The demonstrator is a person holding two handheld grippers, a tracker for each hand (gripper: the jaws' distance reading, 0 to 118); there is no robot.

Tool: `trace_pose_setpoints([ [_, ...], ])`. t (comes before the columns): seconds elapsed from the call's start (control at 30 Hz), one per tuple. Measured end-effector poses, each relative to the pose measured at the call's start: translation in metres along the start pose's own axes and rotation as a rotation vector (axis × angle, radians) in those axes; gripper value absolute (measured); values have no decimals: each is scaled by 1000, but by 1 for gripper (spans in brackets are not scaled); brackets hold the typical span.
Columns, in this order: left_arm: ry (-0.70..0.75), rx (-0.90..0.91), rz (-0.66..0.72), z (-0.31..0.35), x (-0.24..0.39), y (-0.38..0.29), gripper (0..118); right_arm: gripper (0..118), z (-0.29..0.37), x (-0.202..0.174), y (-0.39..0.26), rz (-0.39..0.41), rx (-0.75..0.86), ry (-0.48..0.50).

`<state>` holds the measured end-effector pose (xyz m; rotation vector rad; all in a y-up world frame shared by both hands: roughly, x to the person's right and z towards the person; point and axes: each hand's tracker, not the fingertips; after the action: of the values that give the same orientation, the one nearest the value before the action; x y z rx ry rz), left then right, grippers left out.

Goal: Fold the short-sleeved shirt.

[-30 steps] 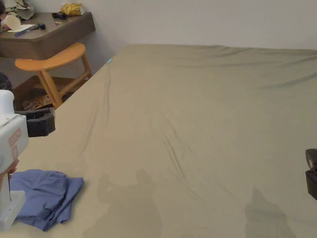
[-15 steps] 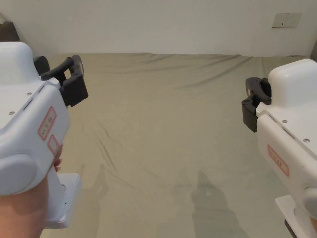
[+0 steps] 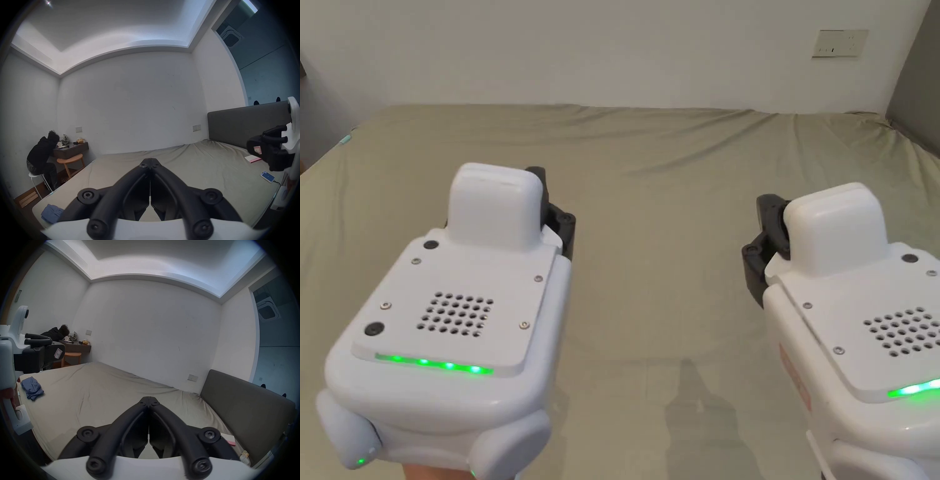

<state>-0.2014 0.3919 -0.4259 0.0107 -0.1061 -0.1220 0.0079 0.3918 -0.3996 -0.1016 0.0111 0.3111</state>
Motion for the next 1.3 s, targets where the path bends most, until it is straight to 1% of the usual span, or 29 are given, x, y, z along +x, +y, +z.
trace_pose_setpoints([
  [0.27, 22, 19, -27, 5, 6, -3, 0, 1, -1, -1, -6, -50, -17, 0],
  [0.4, 57, 52, -23, 7, 5, -1, 0, 2, -2, -2, -6, -45, -12, -6],
  [0.6, 52, 46, -22, 6, 5, 0, 0, 1, -1, 0, -5, -60, -8, -12],
  [1.3, 52, 18, -10, 5, 4, -8, 0, 1, -1, -6, -8, -71, -4, -9],
])
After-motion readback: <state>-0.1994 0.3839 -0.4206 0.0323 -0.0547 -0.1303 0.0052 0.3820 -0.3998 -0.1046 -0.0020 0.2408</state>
